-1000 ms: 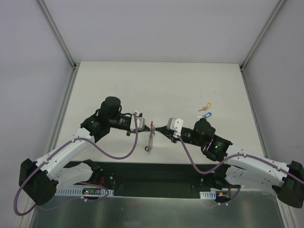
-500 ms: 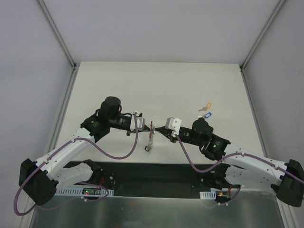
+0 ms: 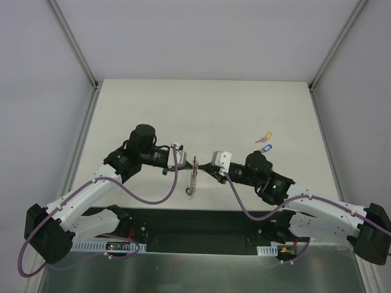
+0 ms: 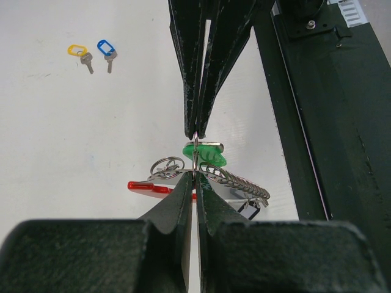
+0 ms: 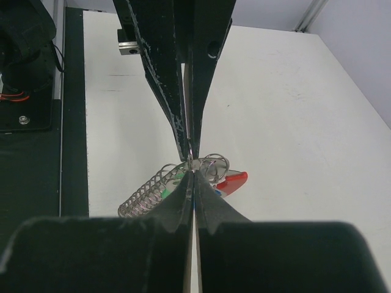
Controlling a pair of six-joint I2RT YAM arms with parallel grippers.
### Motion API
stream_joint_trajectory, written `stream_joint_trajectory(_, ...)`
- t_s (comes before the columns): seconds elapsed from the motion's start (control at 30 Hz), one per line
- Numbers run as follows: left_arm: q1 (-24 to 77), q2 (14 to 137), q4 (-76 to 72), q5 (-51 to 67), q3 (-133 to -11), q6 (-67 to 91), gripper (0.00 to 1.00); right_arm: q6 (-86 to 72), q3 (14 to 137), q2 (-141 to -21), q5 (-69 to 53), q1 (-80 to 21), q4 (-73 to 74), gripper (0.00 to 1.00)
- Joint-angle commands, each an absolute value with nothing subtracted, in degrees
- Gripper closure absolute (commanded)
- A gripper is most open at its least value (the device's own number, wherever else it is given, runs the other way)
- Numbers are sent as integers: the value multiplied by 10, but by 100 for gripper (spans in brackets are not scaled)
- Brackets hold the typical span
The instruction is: Put the keys on the keyring
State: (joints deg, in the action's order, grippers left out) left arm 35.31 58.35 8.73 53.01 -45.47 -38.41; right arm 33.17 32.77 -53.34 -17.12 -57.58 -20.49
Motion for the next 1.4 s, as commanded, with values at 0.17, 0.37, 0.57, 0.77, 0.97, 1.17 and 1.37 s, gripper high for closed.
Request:
stream_joint_trajectory(0.17, 360, 581, 61, 559, -466, -381, 100, 319, 356, -555, -213, -576, -237, 99)
stream_joint_trajectory(0.37, 360, 584, 61, 560, -467, -380, 100, 316, 354, -558, -207, -575, -249, 99)
stream_joint_trajectory(0.57, 365, 587, 62, 548, -470, -367, 100, 320, 355, -564, -210, -576, -250, 99)
stream_joint_trajectory(0.77, 374, 588, 62, 524, -470, -361, 100, 317, 357, -562, -217, -576, -252, 99)
stream_joint_trajectory(0.97, 381, 592, 76, 505, -475, -363, 100, 316, 357, -560, -220, -577, -252, 99)
stream_joint_trajectory(1.17, 385, 600, 86, 488, -483, -360, 100, 327, 367, -565, -216, -581, -231, 96)
stream_joint_trajectory(1.37, 386, 605, 88, 480, -488, -352, 100, 334, 368, -562, -198, -585, -220, 79)
